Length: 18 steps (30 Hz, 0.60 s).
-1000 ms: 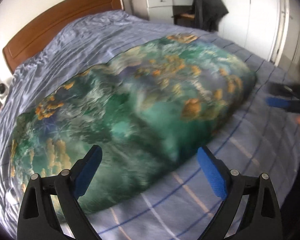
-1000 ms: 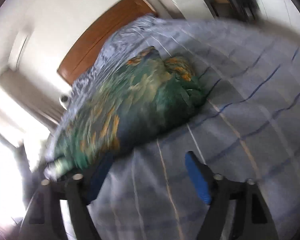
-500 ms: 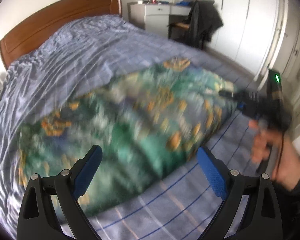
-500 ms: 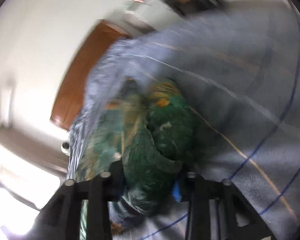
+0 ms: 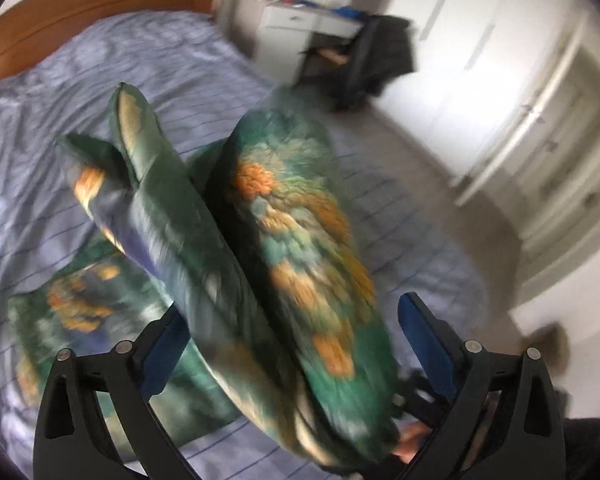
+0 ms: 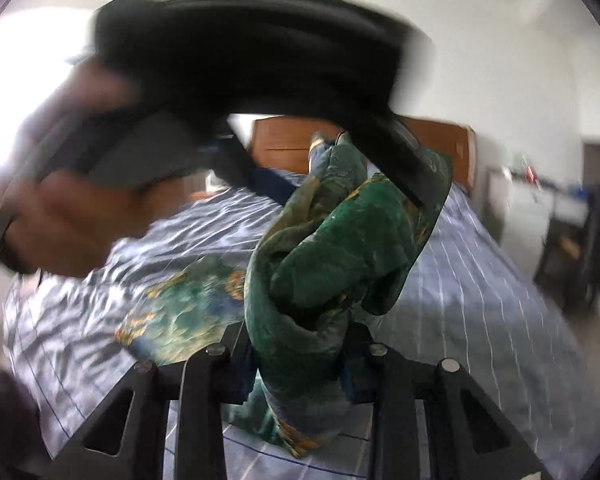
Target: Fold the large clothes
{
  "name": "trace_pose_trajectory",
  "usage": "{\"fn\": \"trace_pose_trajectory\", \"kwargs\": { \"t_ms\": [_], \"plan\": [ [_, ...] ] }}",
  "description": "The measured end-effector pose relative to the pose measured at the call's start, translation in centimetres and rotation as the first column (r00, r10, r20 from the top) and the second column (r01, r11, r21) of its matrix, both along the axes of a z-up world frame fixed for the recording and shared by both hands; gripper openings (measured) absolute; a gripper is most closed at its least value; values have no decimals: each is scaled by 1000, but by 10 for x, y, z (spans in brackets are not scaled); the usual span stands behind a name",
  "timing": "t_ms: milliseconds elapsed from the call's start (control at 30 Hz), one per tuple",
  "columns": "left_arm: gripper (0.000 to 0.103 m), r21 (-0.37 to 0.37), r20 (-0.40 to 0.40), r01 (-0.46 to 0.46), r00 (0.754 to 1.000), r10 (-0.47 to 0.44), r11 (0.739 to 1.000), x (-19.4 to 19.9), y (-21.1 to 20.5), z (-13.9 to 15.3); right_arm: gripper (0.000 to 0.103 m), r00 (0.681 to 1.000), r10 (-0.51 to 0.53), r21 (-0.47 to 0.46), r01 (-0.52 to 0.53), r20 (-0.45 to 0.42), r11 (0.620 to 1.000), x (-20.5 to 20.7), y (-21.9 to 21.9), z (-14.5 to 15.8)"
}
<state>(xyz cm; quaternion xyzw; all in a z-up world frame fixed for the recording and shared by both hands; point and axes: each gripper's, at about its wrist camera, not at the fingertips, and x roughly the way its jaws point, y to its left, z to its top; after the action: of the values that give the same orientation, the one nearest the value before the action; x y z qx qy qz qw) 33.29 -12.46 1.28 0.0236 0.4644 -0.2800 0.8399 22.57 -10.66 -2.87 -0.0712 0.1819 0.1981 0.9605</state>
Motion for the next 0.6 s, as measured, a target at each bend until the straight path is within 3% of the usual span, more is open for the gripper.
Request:
{"fn": "trace_pose_trajectory", "kwargs": {
  "t_ms": [100, 133, 167, 200, 233, 300, 400, 433, 533, 600],
  "plan": [
    [98, 123, -8, -77, 997, 78, 989, 1, 16, -18, 32, 997, 67, -167, -59, 44, 984, -13, 41, -10],
    [93, 152, -11, -94, 995, 97, 984, 1, 19, -24, 32, 994, 92, -222, -77, 58, 972, -13, 53, -15],
    [80, 179, -11, -113, 993, 117, 977, 1, 21, -30, 32, 992, 110, -257, -89, 65, 962, -15, 59, -18],
    [48, 205, -12, -125, 991, 130, 971, 1, 23, -35, 32, 989, 132, -299, -104, 74, 948, -21, 68, -22],
    [37, 212, -22, -128, 990, 136, 969, 2, 26, -39, 32, 986, 147, -327, -115, 76, 938, -25, 78, -23],
    [30, 160, -50, -125, 990, 134, 979, 6, 38, -43, 35, 988, 144, -339, -119, 49, 933, -24, 81, -27],
    [29, 136, -36, -140, 989, 146, 981, 13, 65, -37, 53, 985, 174, -242, -170, -7, 955, -21, 61, -20],
    [29, 141, -21, -153, 987, 158, 978, 15, 78, -35, 58, 978, 205, -163, -209, -43, 964, -20, 49, -12],
    [29, 123, -42, -222, 973, 229, 967, 27, 128, -42, 58, 971, 212, 7, -213, -114, 977, -11, 16, 0],
    [29, 127, -61, -275, 957, 284, 953, 32, 160, -56, 58, 973, 167, 44, -162, -158, 986, 4, 3, -1]
  ]
}}
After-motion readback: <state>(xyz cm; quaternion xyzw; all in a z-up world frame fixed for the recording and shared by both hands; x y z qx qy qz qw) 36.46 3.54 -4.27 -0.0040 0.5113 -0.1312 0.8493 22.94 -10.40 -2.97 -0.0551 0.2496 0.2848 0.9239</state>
